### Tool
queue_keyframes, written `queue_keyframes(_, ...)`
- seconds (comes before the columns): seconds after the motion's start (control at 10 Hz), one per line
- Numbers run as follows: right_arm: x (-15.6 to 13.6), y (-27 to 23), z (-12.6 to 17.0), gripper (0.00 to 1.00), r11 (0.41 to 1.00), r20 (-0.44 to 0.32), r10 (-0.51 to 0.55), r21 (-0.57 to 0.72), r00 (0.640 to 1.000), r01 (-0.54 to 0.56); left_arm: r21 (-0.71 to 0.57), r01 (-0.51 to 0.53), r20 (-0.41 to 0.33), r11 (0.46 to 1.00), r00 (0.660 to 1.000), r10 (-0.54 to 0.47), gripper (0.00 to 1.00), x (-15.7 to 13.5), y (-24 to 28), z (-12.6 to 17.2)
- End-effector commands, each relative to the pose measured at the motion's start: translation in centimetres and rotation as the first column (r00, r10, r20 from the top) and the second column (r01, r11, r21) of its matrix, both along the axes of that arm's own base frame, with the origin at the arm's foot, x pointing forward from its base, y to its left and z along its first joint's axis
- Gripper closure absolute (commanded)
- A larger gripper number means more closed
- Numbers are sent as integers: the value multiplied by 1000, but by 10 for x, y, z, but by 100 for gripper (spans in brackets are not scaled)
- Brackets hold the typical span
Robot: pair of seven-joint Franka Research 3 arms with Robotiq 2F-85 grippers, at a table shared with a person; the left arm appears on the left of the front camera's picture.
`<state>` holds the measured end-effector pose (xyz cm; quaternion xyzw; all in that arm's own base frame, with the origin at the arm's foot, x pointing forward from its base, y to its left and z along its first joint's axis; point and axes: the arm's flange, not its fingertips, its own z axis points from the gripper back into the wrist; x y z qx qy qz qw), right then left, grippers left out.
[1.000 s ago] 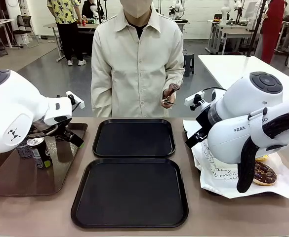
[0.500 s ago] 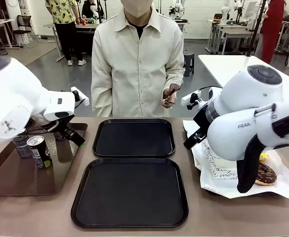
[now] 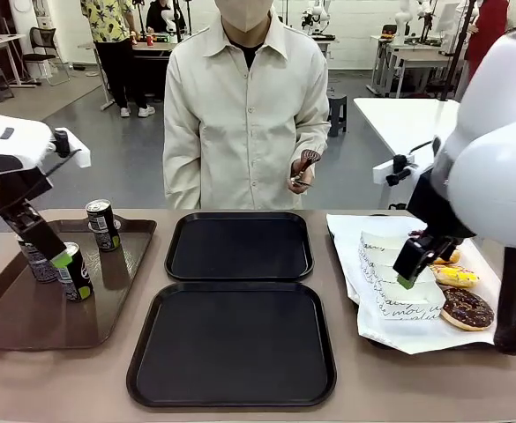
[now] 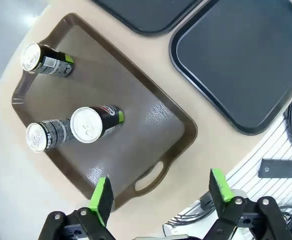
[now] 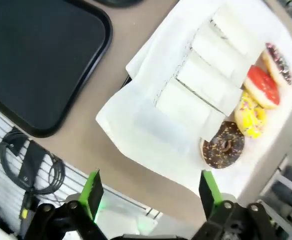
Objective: Set up donuts and drinks on trays.
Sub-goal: Pick up one Pepsi coke and place it on the Flat Tray.
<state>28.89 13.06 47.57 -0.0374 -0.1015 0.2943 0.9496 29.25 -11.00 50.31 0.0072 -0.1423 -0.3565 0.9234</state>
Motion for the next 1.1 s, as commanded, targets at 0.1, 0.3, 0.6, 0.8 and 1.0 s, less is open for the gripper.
queue_keyframes(0.1, 31, -49, -4, 0, 800, -174, -61, 580, 983, 153, 0, 0, 0, 1000, 1000, 0, 0, 0, 0, 0)
queue_keyframes(0.3, 51, -136, -18, 0, 226, -302, 46, 932, 952, 285, -488, -155, -126, 859, 986, 106, 0, 24, 40, -6)
queue_keyframes(0.6, 53, -234, -31, 0, -149, -466, -24, 877, 885, 458, -685, -327, -285, 651, 943, 174, 0, 40, 101, 0)
queue_keyframes(0.8, 35, -283, -25, 0, -281, -473, -73, 855, 878, 437, -763, -381, -323, 522, 925, 203, 0, 39, 147, 0)
queue_keyframes(1.0, 8, -324, -9, 0, -354, -487, -169, 842, 857, 408, -794, -427, -318, 432, 898, 304, 0, 25, 197, 2)
